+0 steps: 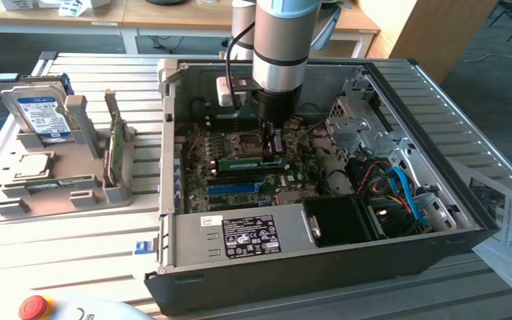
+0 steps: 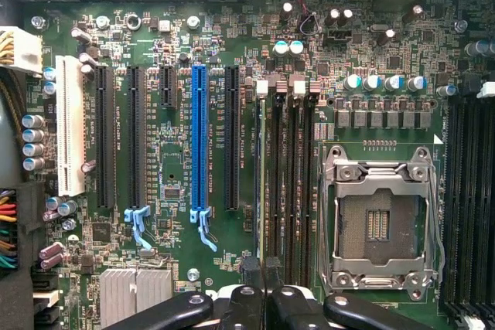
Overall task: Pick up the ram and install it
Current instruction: 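Insert the ram into the slot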
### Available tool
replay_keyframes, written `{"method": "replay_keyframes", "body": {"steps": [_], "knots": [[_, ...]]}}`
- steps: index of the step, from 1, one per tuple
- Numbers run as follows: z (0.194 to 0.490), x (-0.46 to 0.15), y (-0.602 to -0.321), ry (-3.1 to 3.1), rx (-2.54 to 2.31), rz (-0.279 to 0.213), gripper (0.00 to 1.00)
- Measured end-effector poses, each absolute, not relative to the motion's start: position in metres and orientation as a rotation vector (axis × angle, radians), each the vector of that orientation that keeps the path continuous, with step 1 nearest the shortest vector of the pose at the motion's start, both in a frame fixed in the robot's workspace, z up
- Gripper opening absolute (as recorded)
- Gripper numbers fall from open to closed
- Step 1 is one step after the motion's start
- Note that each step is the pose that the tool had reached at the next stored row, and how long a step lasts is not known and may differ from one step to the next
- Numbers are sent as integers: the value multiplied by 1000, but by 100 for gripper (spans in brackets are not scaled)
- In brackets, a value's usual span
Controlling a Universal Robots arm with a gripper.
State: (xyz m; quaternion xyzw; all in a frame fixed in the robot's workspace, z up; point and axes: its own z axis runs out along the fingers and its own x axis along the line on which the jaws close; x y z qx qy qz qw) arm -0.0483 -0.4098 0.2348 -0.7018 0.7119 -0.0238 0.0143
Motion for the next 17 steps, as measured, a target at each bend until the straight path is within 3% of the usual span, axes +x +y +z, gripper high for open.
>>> {"method": "replay_keyframes", "body": {"steps": [17], "knots": [[235,-49,-410,2205,-2196,-74,11]]}}
